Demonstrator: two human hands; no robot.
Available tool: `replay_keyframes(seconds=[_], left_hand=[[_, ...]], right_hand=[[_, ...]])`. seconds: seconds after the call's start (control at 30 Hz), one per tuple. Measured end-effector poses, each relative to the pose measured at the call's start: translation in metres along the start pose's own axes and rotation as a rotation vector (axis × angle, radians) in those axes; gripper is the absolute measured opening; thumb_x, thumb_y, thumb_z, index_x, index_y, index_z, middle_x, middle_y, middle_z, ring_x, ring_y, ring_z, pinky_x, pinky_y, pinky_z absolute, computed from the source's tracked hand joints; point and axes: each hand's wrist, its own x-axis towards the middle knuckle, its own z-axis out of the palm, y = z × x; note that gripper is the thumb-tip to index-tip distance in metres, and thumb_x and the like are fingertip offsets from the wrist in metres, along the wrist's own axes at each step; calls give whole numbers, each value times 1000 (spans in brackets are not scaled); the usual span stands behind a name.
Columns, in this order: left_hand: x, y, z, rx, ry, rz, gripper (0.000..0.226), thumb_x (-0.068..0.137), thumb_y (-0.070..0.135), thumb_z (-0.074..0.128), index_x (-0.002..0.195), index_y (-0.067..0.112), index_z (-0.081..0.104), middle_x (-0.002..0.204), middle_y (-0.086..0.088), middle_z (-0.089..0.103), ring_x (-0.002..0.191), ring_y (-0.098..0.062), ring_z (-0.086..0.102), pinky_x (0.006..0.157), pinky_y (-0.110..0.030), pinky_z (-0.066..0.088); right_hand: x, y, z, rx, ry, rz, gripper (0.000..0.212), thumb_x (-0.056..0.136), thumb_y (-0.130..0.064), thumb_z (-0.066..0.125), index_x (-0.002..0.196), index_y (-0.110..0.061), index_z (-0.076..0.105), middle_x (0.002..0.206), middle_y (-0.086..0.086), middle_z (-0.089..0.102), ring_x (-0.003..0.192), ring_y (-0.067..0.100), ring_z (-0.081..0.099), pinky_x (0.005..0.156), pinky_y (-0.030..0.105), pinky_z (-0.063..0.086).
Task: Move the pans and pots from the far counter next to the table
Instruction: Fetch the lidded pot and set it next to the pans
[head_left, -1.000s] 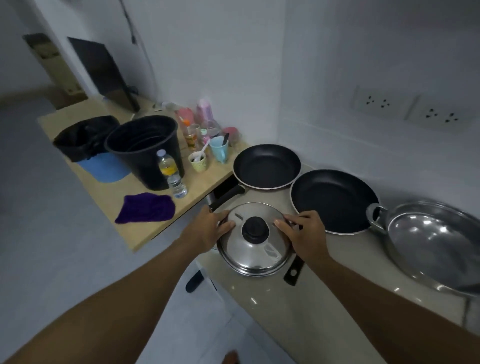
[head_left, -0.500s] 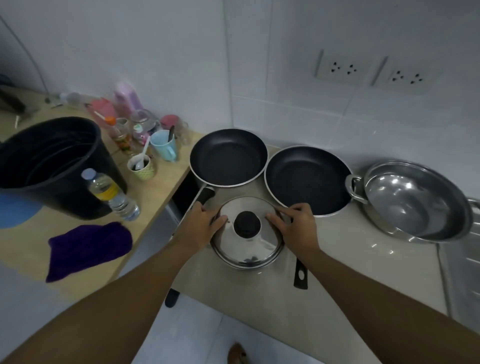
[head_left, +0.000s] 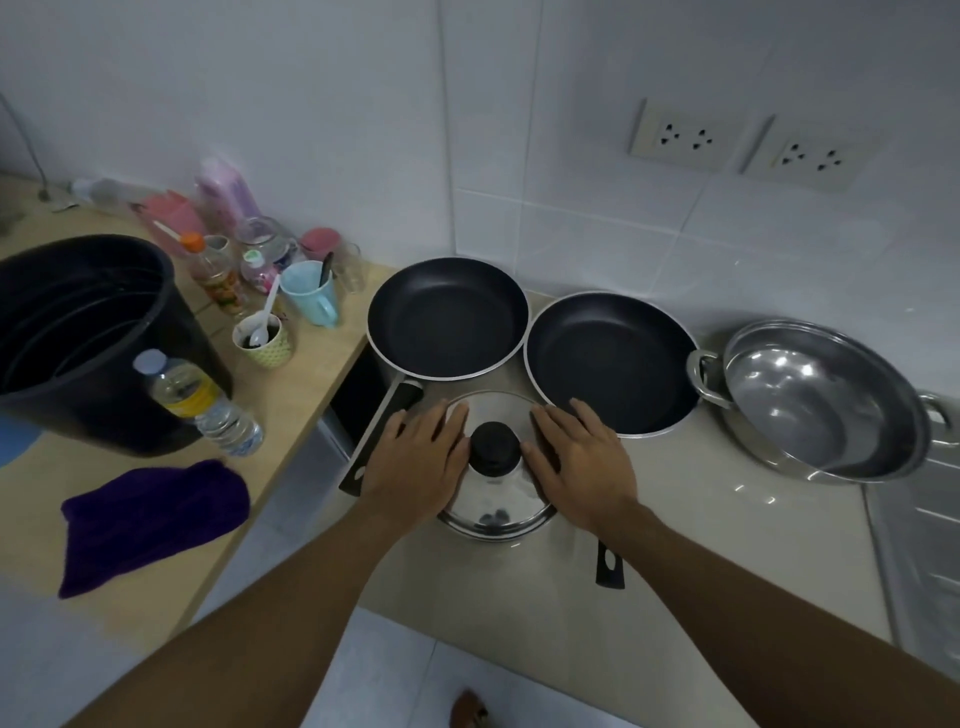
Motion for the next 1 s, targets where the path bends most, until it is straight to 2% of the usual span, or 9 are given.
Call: replay_keyframes(seconds=[0.13,0.23,0.3,0.37,0.53,0.8,0.9,1.0], left_hand=[[16,-11,-2,-13,83,0,69,97,41,-8,158,20,16,162,-1,26,145,-19,33,116,-44,21],[32,-20,-3,-62,147,-8,60,103,40,8,153,19,34,150,-4,47,128,-21,54,107,-42,34],[44,-26,0,-40,177,13,55,104,37,16,150,17,38,146,-7,52,120,-23,60,101,-42,38],[54,-30,1,-33,181,27,54,105,37,16,150,18,37,147,-8,51,119,-24,61,102,-44,39],[68,-32,-2,-52,186,43,56,104,39,12,152,20,34,149,-7,48,127,-23,56,109,-48,37],[80,-36,-6,-56,150,59,62,101,41,4,154,21,28,155,-6,42,135,-21,49,114,-48,31],[81,-34,-5,-75,138,50,63,100,41,3,154,21,29,154,-6,42,136,-22,48,116,-49,29],[79,-33,-5,-70,109,41,64,99,41,2,156,21,25,157,-6,38,141,-22,41,119,-49,24]], right_hand=[[11,-4,4,-4,35,43,63,102,-61,21,148,-25,46,148,-3,52,147,23,31,113,43,37],[22,-5,7,7,35,74,62,103,-59,24,148,-23,46,148,-2,53,147,25,31,111,43,38],[28,-5,9,3,59,101,61,103,-59,26,147,-23,47,146,-1,55,146,26,32,109,43,39],[34,-4,11,-20,79,118,61,103,-58,25,147,-23,48,145,0,56,145,27,34,111,45,37],[44,1,16,-54,82,125,63,103,-59,21,147,-23,47,146,1,55,146,29,32,121,46,19],[54,3,20,-62,92,153,64,103,-60,19,147,-23,47,144,1,57,146,29,33,122,48,22],[54,4,21,-53,73,154,65,103,-62,18,148,-24,45,146,1,55,147,29,31,121,46,17],[54,5,18,-10,22,137,69,101,-64,14,151,-24,39,153,2,47,151,29,21,121,44,7]])
